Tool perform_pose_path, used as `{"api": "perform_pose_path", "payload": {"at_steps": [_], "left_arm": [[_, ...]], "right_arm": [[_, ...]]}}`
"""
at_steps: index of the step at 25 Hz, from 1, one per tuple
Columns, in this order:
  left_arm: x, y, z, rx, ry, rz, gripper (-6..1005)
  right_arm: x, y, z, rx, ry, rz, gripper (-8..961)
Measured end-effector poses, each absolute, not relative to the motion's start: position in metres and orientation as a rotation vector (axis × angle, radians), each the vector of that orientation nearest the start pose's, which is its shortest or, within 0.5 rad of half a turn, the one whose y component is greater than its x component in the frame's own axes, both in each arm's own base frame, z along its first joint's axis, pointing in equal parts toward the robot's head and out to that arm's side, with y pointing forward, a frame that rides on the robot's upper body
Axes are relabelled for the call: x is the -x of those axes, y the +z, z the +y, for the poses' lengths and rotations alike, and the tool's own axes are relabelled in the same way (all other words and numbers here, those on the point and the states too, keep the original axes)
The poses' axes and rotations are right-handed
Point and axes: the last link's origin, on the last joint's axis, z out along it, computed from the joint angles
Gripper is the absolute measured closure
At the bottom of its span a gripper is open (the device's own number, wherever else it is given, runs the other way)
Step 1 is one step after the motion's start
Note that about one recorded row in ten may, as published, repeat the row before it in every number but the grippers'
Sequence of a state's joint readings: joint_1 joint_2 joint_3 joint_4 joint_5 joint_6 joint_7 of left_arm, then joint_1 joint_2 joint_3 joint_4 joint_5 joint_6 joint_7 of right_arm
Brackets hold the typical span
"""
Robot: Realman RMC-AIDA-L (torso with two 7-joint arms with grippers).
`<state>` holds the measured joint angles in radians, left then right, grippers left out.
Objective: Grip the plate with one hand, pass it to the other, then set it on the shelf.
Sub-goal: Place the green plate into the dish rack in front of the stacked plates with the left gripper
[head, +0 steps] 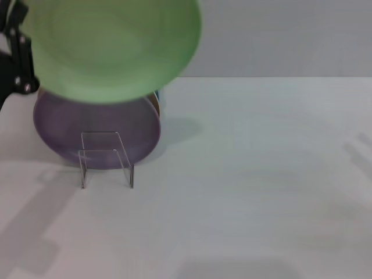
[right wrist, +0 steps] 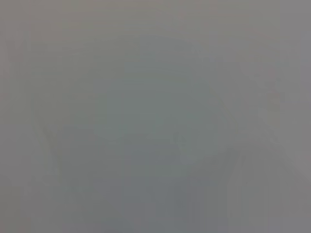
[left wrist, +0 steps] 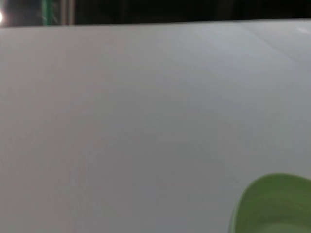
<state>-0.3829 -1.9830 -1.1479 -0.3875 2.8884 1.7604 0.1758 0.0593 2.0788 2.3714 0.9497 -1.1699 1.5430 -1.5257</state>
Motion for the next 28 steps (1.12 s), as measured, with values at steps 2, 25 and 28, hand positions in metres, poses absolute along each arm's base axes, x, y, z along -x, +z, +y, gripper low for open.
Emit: {"api": "perform_pose_path", "payload": {"at_steps": [2, 25, 28], "left_arm": [[0.227, 0.047, 0.300, 1.477, -1.050, 0.454, 952], [0.280, 0.050, 0.308, 1.617, -0.705, 0.477, 954], [0.281, 0.047, 0.309, 1.632, -0.679, 0.491, 954]], "right_arm": [[-0.304, 0.126, 0.258, 1.913, 1.320, 0.784, 325], [-0.296, 0.115, 0.269, 1.971, 1.329, 0.772, 326], [-0.296, 0.114, 0.270, 1.974, 1.332, 0.770, 326]]}}
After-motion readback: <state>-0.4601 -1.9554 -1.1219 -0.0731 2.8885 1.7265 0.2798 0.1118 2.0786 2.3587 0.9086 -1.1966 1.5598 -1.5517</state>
